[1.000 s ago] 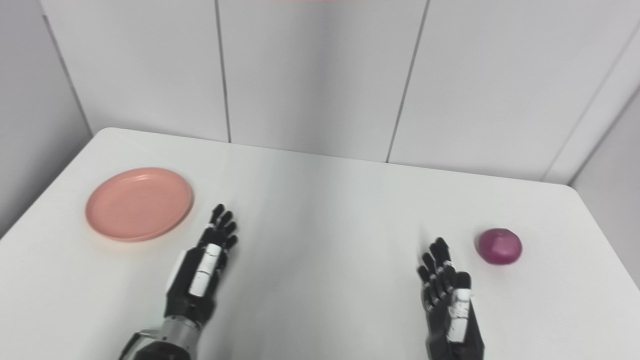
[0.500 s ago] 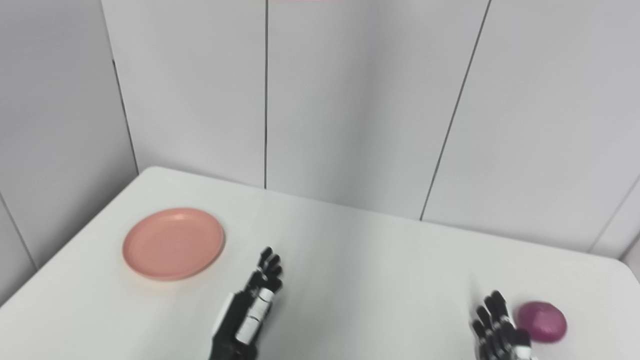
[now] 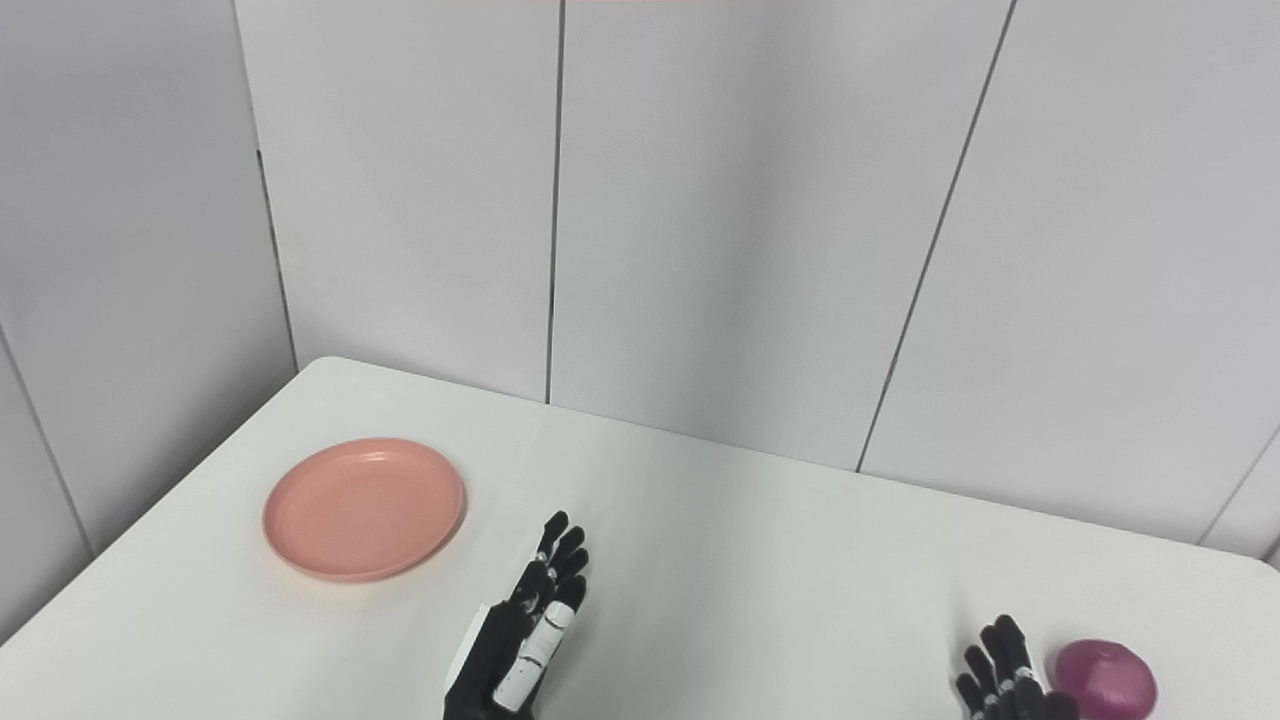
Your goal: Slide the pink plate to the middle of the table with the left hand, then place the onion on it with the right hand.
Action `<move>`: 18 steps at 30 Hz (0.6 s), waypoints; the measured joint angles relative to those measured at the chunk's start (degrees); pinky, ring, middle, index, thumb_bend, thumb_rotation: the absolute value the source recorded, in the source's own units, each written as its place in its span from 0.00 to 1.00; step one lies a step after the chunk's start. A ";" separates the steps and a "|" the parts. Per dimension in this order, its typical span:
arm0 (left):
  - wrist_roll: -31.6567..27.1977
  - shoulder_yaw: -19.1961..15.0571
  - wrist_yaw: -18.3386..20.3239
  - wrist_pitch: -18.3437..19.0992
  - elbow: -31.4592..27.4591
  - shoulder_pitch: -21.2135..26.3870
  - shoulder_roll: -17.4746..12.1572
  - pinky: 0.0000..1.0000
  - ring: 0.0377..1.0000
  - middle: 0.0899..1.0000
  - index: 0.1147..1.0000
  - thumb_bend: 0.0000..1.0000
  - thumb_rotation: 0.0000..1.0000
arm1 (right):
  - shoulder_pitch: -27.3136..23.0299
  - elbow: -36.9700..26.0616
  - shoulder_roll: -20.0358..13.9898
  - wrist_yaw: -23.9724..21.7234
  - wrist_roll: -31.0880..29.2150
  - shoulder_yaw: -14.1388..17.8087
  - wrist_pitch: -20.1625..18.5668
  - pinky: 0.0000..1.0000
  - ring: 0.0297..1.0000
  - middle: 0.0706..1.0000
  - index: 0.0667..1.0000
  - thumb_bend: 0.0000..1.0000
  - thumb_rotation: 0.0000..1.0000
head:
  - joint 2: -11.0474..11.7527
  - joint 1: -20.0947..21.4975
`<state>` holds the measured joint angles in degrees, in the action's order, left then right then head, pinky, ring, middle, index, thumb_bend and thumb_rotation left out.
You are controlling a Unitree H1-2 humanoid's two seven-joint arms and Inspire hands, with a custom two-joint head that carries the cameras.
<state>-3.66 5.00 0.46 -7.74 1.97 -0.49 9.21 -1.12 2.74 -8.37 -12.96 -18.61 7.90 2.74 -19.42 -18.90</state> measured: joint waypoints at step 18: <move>-5.96 -4.53 0.29 19.92 -11.05 3.86 -4.26 1.00 1.00 1.00 1.00 0.81 0.87 | 0.26 -0.37 -0.02 0.03 0.38 -0.22 -0.01 1.00 1.00 1.00 1.00 0.85 1.00 | -3.43 -1.32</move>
<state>-9.62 0.47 0.74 12.18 -9.08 3.38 4.95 -0.86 2.37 -8.39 -12.94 -18.23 7.68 2.73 -22.85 -20.21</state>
